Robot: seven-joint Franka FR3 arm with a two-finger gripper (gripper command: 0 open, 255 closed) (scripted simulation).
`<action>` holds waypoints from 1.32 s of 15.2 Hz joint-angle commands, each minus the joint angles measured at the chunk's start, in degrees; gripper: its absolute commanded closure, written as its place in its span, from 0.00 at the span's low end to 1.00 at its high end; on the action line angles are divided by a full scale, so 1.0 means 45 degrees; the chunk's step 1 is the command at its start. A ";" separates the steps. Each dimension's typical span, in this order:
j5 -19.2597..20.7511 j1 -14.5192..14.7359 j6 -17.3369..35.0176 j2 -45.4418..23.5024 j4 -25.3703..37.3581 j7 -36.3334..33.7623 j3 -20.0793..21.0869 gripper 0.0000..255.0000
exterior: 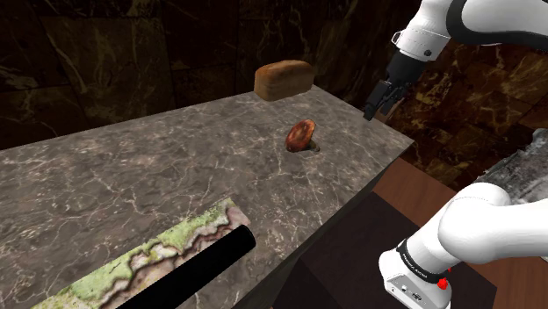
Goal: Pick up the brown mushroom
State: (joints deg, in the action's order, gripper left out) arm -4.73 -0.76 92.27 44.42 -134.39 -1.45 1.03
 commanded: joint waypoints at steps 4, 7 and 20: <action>-0.0954 -0.0030 -0.0068 -0.1792 0.1004 -0.1292 0.0314 0.00; -0.1876 -0.0043 -0.0139 -0.3573 0.2085 -0.2509 0.0521 0.00; -0.3894 -0.0007 0.0634 -0.7410 0.3676 -0.4585 0.0724 0.00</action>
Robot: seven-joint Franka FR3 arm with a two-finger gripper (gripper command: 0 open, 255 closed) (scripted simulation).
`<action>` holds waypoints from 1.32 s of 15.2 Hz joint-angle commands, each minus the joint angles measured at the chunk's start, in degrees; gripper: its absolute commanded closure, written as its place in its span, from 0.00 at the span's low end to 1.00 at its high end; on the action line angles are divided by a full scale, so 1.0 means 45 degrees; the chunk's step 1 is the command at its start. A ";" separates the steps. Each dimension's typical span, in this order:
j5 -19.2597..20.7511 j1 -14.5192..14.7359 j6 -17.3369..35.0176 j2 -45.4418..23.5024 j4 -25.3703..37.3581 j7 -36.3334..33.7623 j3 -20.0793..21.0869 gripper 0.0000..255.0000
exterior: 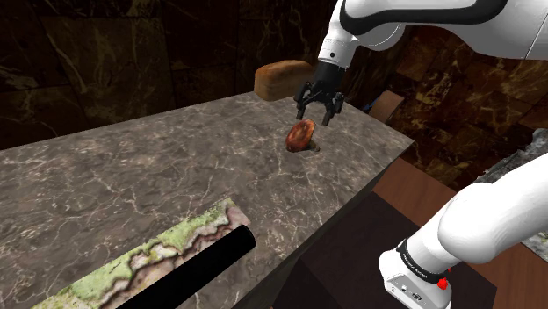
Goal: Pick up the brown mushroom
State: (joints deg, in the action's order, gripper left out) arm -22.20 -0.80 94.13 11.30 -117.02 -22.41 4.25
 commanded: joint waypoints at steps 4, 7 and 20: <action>-0.0025 0.0007 0.0484 -0.0093 -0.0415 0.0160 0.0023 1.00; -0.0025 0.0008 0.0497 -0.0113 -0.0407 0.0162 0.0025 1.00; 0.0027 -0.0015 -0.0639 0.0009 0.0663 -0.0211 -0.0041 1.00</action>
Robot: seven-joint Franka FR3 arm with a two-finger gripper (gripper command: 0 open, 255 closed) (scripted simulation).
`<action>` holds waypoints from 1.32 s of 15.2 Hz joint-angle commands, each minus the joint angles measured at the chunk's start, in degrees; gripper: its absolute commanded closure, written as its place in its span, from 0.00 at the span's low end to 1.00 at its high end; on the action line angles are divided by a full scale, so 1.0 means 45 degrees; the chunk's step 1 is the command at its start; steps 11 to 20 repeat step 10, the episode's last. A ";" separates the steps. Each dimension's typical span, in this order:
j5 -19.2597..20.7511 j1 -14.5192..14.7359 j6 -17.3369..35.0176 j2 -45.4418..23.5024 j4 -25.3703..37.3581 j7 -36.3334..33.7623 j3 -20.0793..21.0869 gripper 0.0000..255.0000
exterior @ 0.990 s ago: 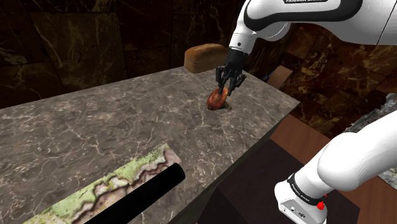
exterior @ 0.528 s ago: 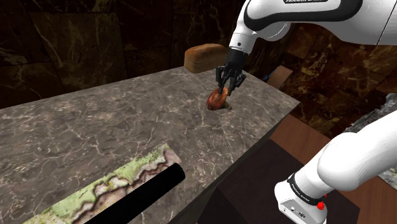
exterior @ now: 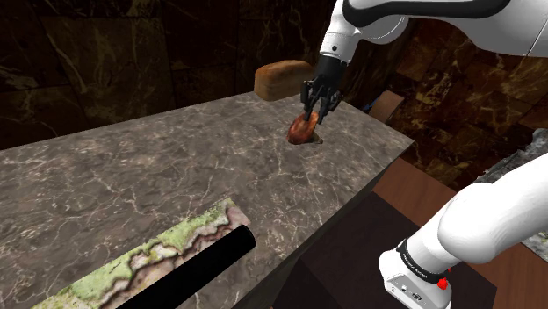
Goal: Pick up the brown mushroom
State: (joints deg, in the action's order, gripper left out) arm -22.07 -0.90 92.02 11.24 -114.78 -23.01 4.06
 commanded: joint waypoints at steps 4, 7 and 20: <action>0.0012 -0.0004 -0.0805 0.0014 0.0841 -0.0288 -0.0032 1.00; 0.0017 -0.0011 -0.1283 -0.0021 0.1379 -0.0449 -0.0059 1.00; 0.0017 -0.0013 -0.1466 -0.0040 0.1591 -0.0511 -0.0069 1.00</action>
